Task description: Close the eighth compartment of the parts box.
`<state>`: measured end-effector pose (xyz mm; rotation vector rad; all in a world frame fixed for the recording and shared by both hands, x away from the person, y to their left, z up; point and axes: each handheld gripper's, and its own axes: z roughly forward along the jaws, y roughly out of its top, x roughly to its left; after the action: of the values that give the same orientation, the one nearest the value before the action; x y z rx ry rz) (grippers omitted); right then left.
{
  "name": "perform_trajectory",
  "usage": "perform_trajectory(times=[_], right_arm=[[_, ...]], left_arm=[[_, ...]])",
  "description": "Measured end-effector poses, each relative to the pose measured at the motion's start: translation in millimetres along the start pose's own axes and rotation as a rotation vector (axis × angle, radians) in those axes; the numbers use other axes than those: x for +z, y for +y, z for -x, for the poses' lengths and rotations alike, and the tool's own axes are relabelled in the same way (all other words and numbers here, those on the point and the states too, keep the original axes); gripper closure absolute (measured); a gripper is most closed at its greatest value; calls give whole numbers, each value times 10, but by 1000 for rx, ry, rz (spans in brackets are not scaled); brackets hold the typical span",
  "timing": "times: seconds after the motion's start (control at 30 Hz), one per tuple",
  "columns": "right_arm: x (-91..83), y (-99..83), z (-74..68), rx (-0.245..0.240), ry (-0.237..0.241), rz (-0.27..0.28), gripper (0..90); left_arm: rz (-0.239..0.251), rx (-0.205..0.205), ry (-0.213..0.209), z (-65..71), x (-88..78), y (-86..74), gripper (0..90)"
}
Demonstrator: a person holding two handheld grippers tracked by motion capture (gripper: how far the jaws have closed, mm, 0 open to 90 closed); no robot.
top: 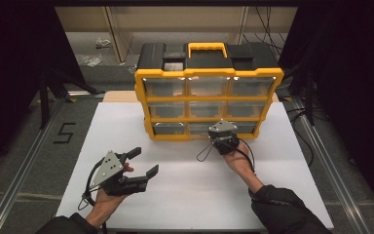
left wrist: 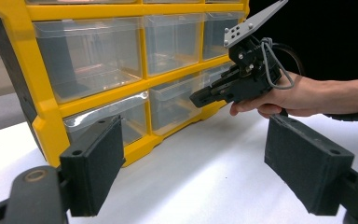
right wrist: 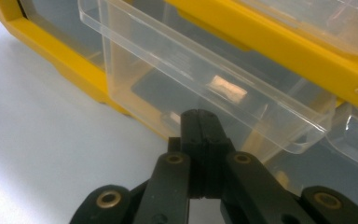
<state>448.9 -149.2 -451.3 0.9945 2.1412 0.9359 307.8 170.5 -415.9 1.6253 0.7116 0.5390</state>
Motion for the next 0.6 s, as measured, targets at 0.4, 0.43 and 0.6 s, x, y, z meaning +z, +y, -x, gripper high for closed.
perform_trajectory(times=[0.4, 0.43, 0.6], right_arm=[[24, 37, 19, 6, -8, 7, 900], [28, 37, 19, 5, -7, 7, 900], [35, 47, 16, 2, -10, 11, 900]], left_arm=[[-1, 0, -1, -2, 0, -1, 190], [-1, 0, -1, -2, 0, 0, 190], [-1, 0, -1, -2, -1, 0, 190]])
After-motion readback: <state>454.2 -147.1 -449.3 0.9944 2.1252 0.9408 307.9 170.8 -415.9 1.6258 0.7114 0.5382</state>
